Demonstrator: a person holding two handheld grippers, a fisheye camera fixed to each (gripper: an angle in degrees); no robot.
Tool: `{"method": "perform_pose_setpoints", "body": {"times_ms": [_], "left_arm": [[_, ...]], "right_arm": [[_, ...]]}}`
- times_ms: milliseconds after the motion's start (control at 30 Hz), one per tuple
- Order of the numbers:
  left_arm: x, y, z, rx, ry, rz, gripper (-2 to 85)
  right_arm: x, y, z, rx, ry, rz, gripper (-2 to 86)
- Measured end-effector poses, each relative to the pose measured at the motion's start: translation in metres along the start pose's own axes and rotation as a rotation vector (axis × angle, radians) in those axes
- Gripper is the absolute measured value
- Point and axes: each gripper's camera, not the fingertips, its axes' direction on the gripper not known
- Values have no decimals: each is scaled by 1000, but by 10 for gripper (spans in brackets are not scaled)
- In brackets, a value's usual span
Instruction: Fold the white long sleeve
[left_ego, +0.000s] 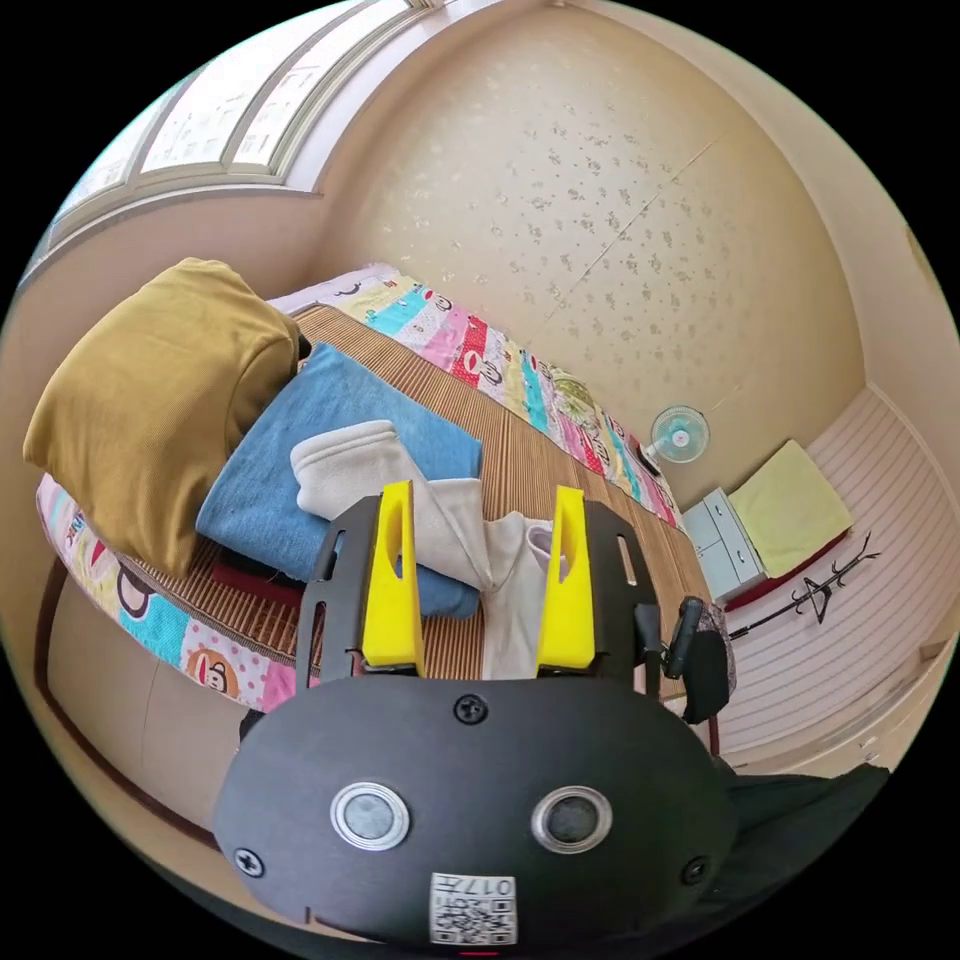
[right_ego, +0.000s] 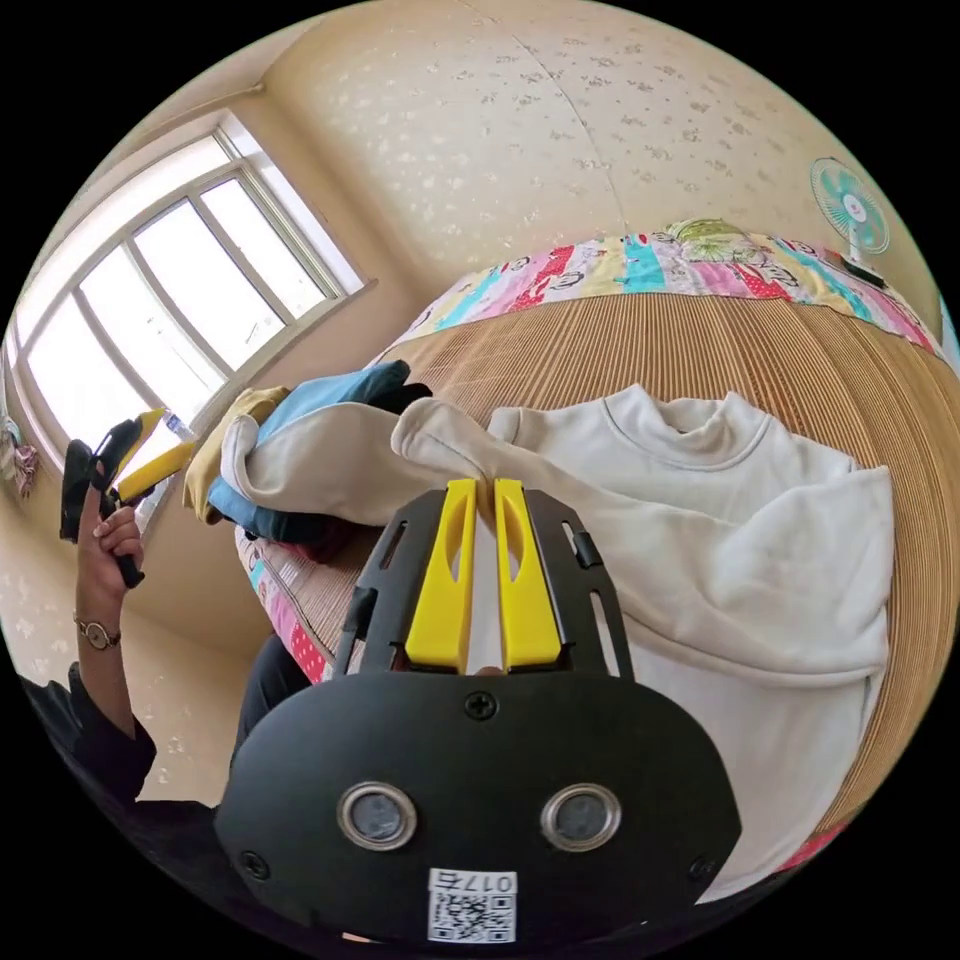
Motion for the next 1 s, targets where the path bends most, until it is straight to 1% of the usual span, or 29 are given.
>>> {"method": "perform_pose_setpoints", "body": {"times_ms": [33, 67, 100, 133, 167, 233, 267, 333, 367, 400, 433, 500, 533, 600, 667, 733, 767, 833, 900, 967, 1000], "left_arm": [[1, 0, 4, -2, -17, -3, 185], [3, -1, 14, -12, -58, -3, 187], [5, -2, 25, -28, -110, 3, 192], [6, -3, 32, -38, -138, 3, 196], [7, -5, 45, -59, -173, -3, 201], [6, -6, 66, -101, -195, -6, 202], [5, -4, 80, -126, -234, -4, 200], [4, 1, 96, -157, -305, 0, 180], [6, 7, 96, -140, -363, 7, 152], [6, 12, 90, -123, -373, 15, 121], [4, 15, 84, -109, -346, 12, 105], [-7, 25, 48, 7, -126, -29, 53], [-8, 27, 40, 35, -60, -22, 51], [1, 28, 22, 65, 171, 86, 47], [18, 29, 13, 58, 236, 148, 46], [41, 33, 9, 44, 236, 213, 45], [55, 37, 10, 32, 241, 239, 45], [76, 43, 15, 9, 283, 274, 44], [102, 52, 25, -20, 337, 336, 45], [116, 56, 28, -45, 345, 360, 52], [122, 58, 23, -32, 375, 386, 58]], "right_arm": [[2, 9, 24, -117, -24, -11, 55], [4, 14, 35, -183, -50, -11, 60], [8, 27, 37, -163, -89, -10, 67], [11, 38, 22, -73, -116, 0, 72], [13, 41, 18, -64, -127, 16, 69], [26, 46, 13, -125, -187, 83, 67], [29, 48, 12, -136, -205, 93, 68], [37, 55, 0, -146, -252, 103, 75], [38, 57, -4, -143, -255, 96, 76], [40, 61, -14, -136, -248, 73, 79], [42, 65, -23, -129, -232, 47, 81], [44, 69, -40, -110, -220, 21, 88], [43, 69, -56, -73, -253, 1, 96], [33, 64, -82, -6, -328, -58, 110], [12, 52, -106, 38, -377, -132, 124], [-29, 37, -134, 94, -408, -268, 141], [-40, 33, -139, 113, -400, -302, 142], [-86, 23, -151, 197, -325, -432, 145], [-113, 13, -143, 196, -254, -515, 138], [-119, 0, -133, 174, -180, -477, 101], [-106, -7, -137, 219, -181, -405, 68]]}}
